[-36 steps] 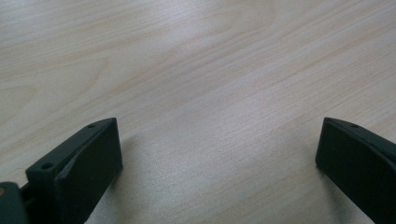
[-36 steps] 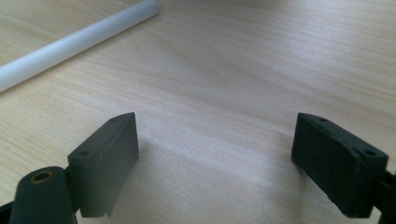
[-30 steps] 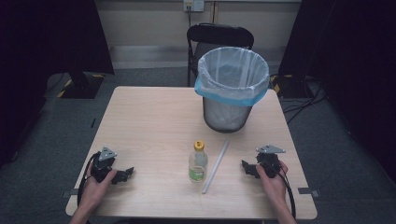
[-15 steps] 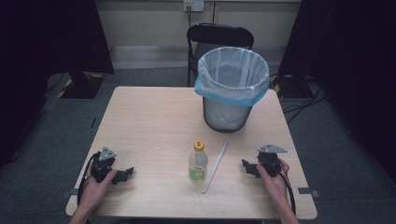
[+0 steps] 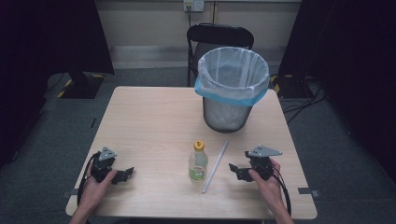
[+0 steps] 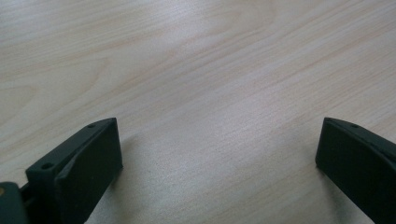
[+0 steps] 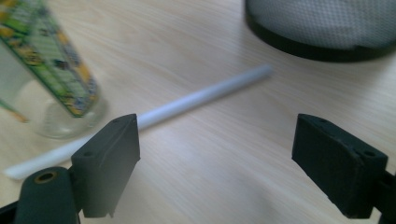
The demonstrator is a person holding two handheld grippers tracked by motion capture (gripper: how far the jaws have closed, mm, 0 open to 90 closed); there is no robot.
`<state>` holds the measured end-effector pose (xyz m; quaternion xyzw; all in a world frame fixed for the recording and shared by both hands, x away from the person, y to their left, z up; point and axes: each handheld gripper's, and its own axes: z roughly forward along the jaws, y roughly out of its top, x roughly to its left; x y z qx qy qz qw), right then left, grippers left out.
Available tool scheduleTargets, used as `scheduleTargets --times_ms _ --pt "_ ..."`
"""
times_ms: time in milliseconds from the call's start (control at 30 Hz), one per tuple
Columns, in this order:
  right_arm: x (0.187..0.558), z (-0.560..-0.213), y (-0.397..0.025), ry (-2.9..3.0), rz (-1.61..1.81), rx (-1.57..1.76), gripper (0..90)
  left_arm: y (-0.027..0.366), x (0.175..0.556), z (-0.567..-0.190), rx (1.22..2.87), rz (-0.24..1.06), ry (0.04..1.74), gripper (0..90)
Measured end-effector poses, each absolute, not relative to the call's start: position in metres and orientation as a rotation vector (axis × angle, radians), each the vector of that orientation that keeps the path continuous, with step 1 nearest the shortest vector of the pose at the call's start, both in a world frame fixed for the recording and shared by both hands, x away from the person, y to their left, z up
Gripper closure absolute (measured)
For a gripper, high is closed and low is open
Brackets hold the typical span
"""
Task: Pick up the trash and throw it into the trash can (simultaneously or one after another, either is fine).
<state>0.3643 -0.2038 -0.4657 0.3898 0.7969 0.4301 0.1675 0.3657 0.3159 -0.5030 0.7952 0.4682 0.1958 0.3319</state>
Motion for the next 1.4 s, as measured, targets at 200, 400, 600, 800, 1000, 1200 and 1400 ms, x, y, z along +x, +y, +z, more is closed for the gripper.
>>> scheduleTargets --times_ms 200,400,600,800,1000,1200,1400 --pt "0.360 -0.460 -0.178 2.348 1.292 0.991 14.1 0.316 0.366 -0.503 2.078 0.511 1.224 0.0" --pt "0.362 -0.456 -0.165 2.403 1.275 0.960 14.1 0.316 0.366 -0.503 2.078 0.512 1.224 0.0" --pt "0.355 -0.458 -0.154 2.455 1.306 0.942 14.0 0.316 0.366 -0.503 2.077 0.512 1.224 0.0" --pt "0.349 -0.451 -0.137 2.495 1.347 0.885 14.0 0.316 0.366 -0.503 2.078 0.512 1.223 0.0" --pt "0.349 -0.446 -0.115 2.555 1.373 0.809 13.9 0.316 0.366 -0.503 2.075 0.511 1.225 0.0" --pt "0.350 -0.457 -0.100 2.556 1.338 0.793 14.2 0.316 0.366 -0.503 2.077 0.511 1.224 0.0" --pt "0.356 -0.466 -0.094 2.554 1.356 0.804 15.5 0.316 0.366 -0.503 2.077 0.512 1.223 0.0"
